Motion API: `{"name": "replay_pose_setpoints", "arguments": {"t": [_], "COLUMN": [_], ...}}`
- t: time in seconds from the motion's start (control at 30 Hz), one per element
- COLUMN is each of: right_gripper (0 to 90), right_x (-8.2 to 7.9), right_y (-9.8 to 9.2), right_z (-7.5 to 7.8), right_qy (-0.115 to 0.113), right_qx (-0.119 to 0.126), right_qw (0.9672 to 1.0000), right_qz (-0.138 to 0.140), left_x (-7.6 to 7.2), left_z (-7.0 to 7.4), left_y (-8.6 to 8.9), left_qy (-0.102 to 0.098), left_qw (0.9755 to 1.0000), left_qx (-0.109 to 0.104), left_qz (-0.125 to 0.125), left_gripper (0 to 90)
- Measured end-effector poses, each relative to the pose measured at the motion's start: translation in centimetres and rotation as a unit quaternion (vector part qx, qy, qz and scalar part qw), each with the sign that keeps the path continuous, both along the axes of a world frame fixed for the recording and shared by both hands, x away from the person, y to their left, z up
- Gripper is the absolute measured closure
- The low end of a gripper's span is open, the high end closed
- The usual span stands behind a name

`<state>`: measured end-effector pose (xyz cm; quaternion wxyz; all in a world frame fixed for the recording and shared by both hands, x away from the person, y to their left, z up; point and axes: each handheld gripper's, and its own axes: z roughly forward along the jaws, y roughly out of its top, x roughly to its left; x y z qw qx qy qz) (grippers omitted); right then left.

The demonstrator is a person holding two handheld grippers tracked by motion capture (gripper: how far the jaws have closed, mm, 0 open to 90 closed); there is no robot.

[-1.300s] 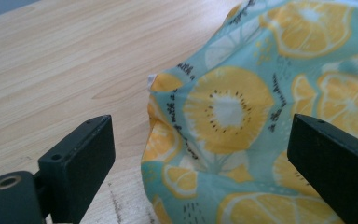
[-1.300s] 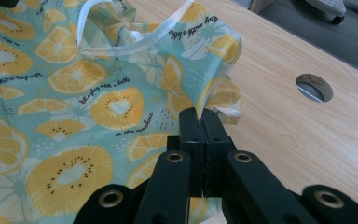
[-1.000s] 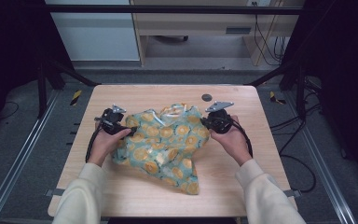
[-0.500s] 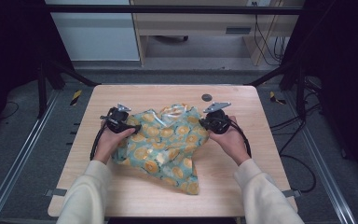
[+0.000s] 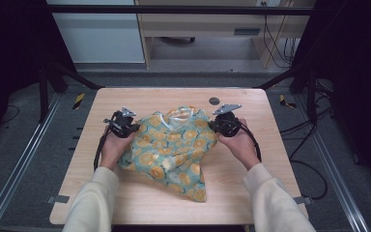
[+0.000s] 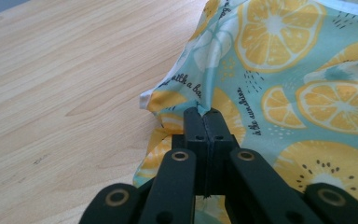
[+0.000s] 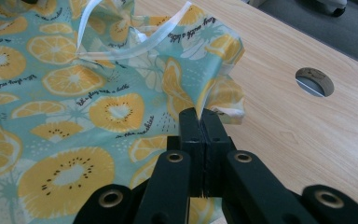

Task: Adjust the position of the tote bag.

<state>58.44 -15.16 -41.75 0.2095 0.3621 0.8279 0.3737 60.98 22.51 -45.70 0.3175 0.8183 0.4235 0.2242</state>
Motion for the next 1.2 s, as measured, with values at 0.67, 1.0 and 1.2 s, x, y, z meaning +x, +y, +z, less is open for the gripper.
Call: {"name": "replay_pose_setpoints", "arguments": {"t": [0.67,1.0,1.2], "right_gripper": [90.0,90.0,90.0], "right_x": [-0.7,-1.4,-1.8], "right_y": [-1.8,-2.8,-3.7], "right_z": [1.8,2.9,4.0], "right_qy": [-0.019,-0.030,-0.047], "right_qx": [-0.008,0.021,0.041], "right_qw": [0.9997,0.9993,0.9980], "right_qz": [-0.008,-0.009,-0.012], "left_x": [-2.3,-3.5,-4.7], "left_z": [3.0,4.0,5.4], "left_y": [0.7,0.8,0.5], "left_qy": [-0.044,-0.071,-0.091], "left_qw": [0.9990,0.9968,0.9952], "left_qx": [-0.003,-0.035,-0.031], "left_qz": [0.008,0.004,-0.013], "left_gripper": [90.0,90.0,90.0]}}
